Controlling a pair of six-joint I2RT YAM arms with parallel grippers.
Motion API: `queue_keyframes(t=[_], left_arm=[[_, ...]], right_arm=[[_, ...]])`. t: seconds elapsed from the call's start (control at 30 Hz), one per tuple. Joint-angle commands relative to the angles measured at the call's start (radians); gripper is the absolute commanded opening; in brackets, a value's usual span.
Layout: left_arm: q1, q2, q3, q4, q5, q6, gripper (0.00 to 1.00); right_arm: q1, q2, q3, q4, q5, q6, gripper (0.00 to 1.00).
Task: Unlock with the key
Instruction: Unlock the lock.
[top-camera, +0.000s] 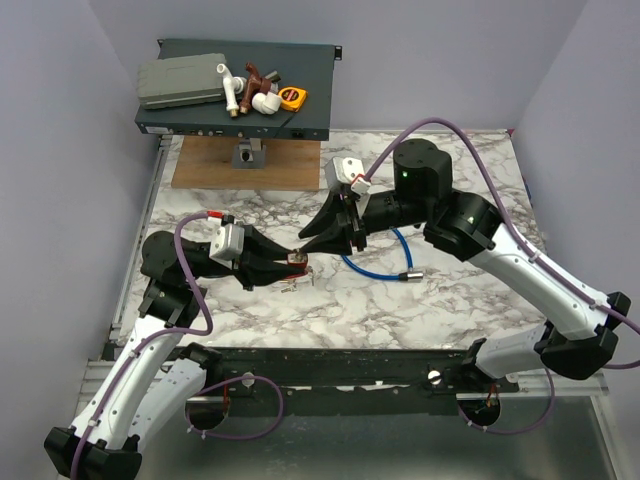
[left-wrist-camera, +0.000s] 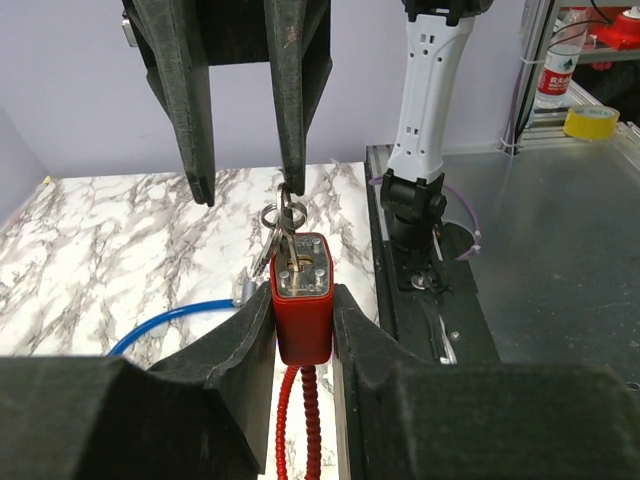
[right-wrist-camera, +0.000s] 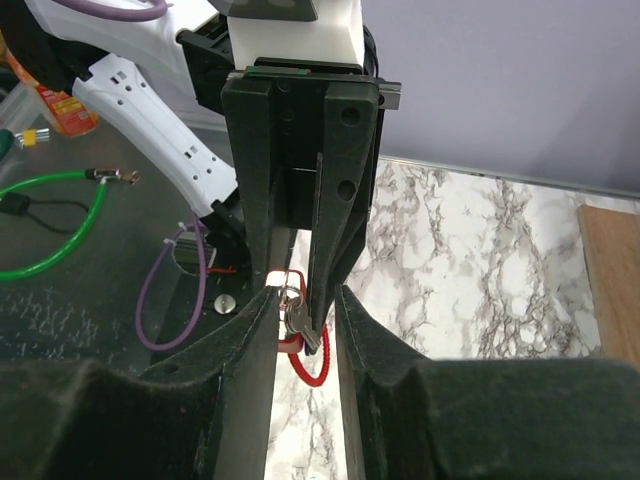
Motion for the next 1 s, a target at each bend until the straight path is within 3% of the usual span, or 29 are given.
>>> queue_keyframes(t=[0.0,0.23,0.6,0.97], left_arm=[[-0.004,-0.009,0.024,0.016,-0.028,0.017,0.0],[-0.005,-0.012,0.023,-0.002,-0.041,0.033,0.0],[-0.005,-0.012,0.023,-0.011,-0.048,0.044,0.0],[-0.005,-0.011,0.018,-0.013,-0.044,0.055,0.0]], right_arm=[[-0.002,0.018,0.03,-0.025,-0.037,0.018,0.3],[-0.002,0.0,0.042,-0.043,-0.049,0.011,0.37],[-0.003,0.017,0.046,-0.012,-0.083,0.047,0.28],[-0.002,0.042,0.045,0.036,-0.044,0.077,0.32]])
